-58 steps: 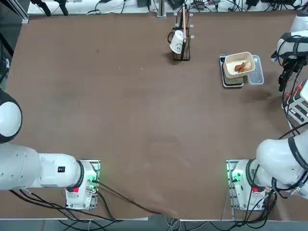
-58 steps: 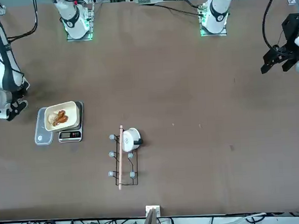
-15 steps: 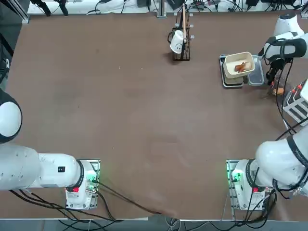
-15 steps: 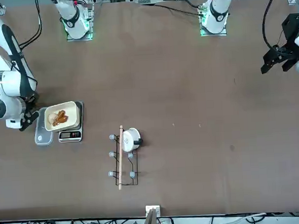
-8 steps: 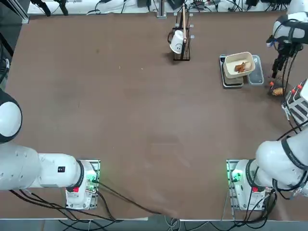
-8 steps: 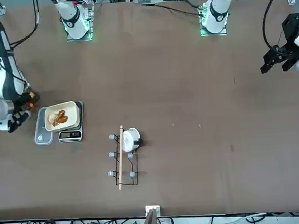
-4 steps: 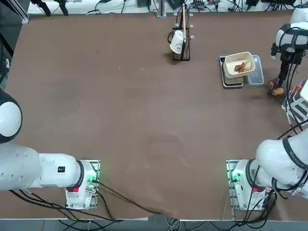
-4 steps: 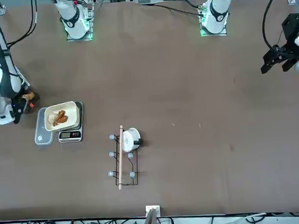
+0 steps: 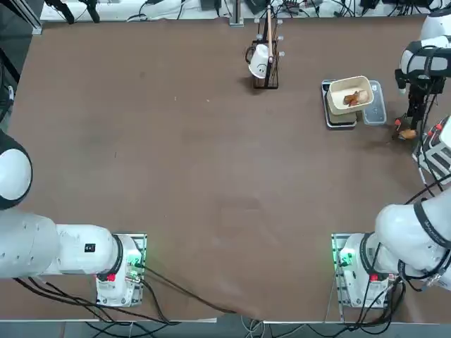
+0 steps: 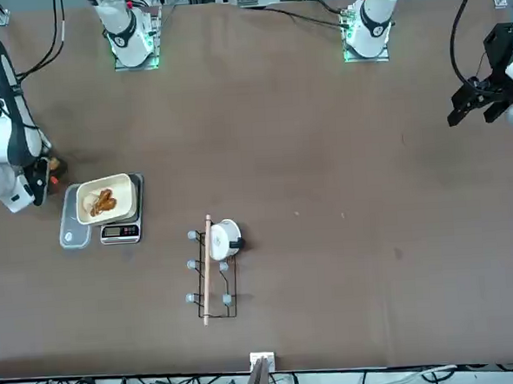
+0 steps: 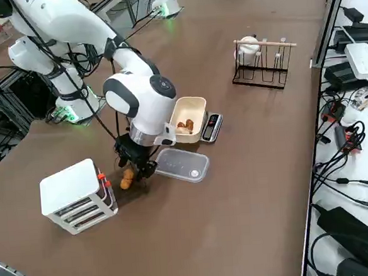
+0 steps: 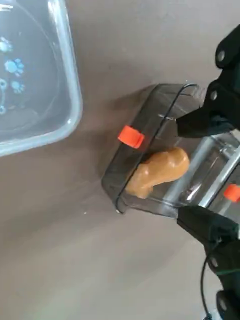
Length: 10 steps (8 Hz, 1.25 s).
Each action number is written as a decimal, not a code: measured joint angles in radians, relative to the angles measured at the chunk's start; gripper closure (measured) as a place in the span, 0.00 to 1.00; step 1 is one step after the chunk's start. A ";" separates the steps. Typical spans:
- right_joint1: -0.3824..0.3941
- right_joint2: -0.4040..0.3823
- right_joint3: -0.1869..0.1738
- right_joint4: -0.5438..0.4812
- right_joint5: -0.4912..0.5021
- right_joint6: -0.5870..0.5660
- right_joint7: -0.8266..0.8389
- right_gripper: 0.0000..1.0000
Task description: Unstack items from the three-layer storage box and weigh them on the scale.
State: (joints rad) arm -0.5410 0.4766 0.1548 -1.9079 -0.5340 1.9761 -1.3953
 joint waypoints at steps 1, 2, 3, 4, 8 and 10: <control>-0.009 0.003 -0.001 -0.012 -0.003 0.026 -0.002 0.16; -0.019 0.005 -0.001 -0.027 -0.010 0.044 -0.004 0.16; -0.025 0.006 -0.002 -0.038 -0.018 0.053 -0.004 0.16; -0.028 0.007 -0.002 -0.047 -0.023 0.058 -0.004 0.16; -0.044 0.025 -0.002 -0.056 -0.040 0.106 -0.005 0.16; -0.056 0.034 -0.003 -0.057 -0.042 0.109 -0.005 0.16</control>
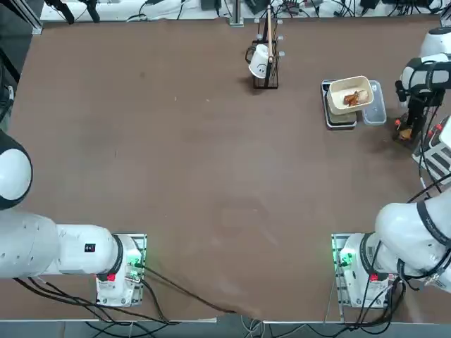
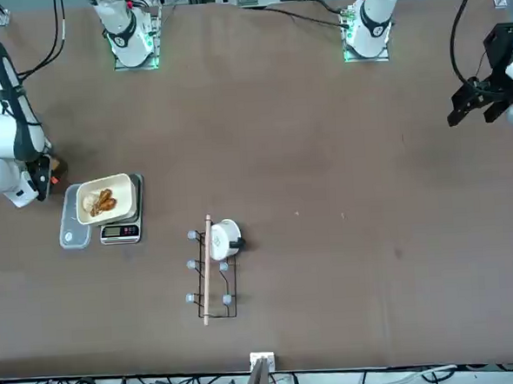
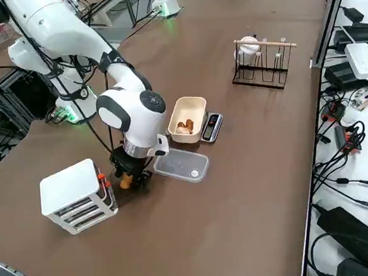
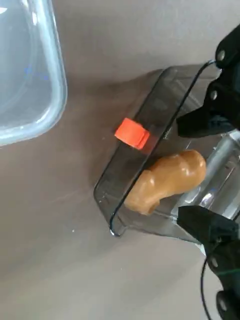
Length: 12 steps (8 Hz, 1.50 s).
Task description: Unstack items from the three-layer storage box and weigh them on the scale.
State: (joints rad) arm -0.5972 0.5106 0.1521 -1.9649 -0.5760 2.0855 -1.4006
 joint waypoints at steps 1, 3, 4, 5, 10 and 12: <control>-0.004 0.001 0.000 -0.002 0.000 0.000 -0.001 0.16; -0.007 0.001 0.000 -0.013 0.000 0.001 -0.001 0.17; -0.009 0.001 0.000 -0.018 -0.002 0.009 -0.001 0.19; -0.013 0.001 0.000 -0.021 -0.004 0.020 -0.001 0.23; -0.029 0.000 0.000 -0.036 -0.032 0.076 0.004 0.48; -0.032 -0.014 0.000 -0.038 -0.032 0.076 0.009 0.57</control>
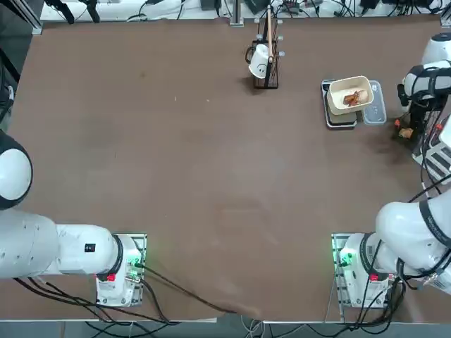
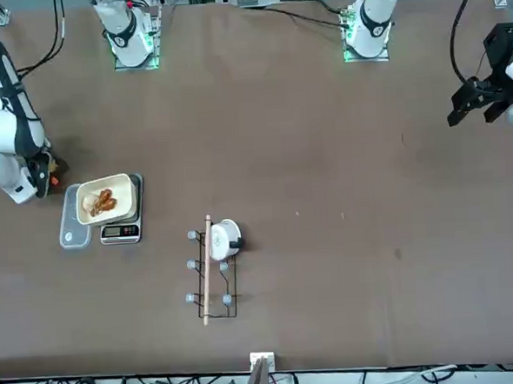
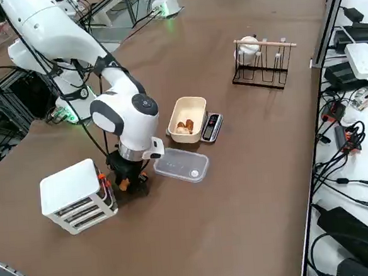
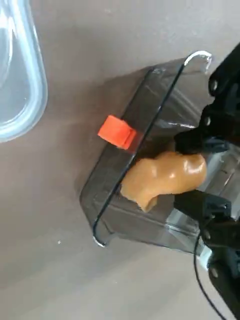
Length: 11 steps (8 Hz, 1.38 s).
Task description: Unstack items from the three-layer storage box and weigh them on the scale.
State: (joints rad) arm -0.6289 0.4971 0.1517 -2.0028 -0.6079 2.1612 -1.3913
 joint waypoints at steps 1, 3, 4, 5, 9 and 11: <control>-0.003 0.000 0.000 0.000 0.000 0.004 0.010 0.57; -0.005 -0.001 0.000 0.003 0.000 0.008 0.031 0.58; -0.006 -0.007 0.001 0.011 0.013 -0.010 0.043 0.58; -0.006 -0.026 0.002 0.025 0.061 -0.042 0.050 0.58; 0.007 -0.124 0.012 0.070 0.284 -0.200 0.121 0.58; 0.070 -0.138 0.018 0.161 0.389 -0.357 0.304 0.58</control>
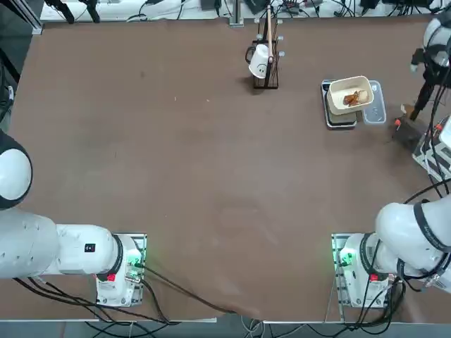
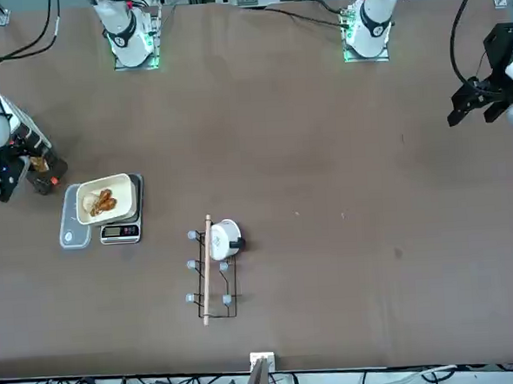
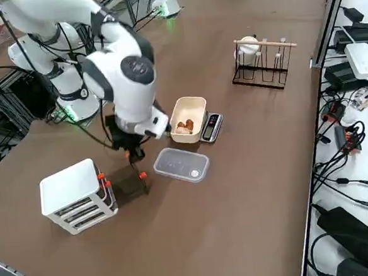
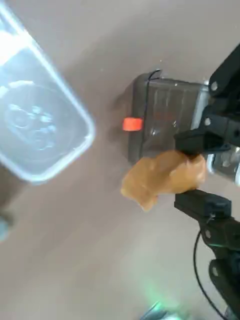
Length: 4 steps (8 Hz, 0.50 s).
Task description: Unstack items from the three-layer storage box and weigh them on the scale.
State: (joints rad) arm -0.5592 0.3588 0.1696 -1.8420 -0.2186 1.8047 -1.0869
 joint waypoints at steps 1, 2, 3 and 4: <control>0.049 -0.002 0.002 0.036 0.040 -0.040 0.131 0.58; 0.100 -0.002 0.003 0.053 0.091 -0.054 0.277 0.58; 0.143 0.001 0.004 0.056 0.129 -0.056 0.421 0.58; 0.185 0.009 0.005 0.056 0.142 -0.055 0.548 0.58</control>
State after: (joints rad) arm -0.3742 0.3679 0.1748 -1.7861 -0.0766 1.7494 -0.5389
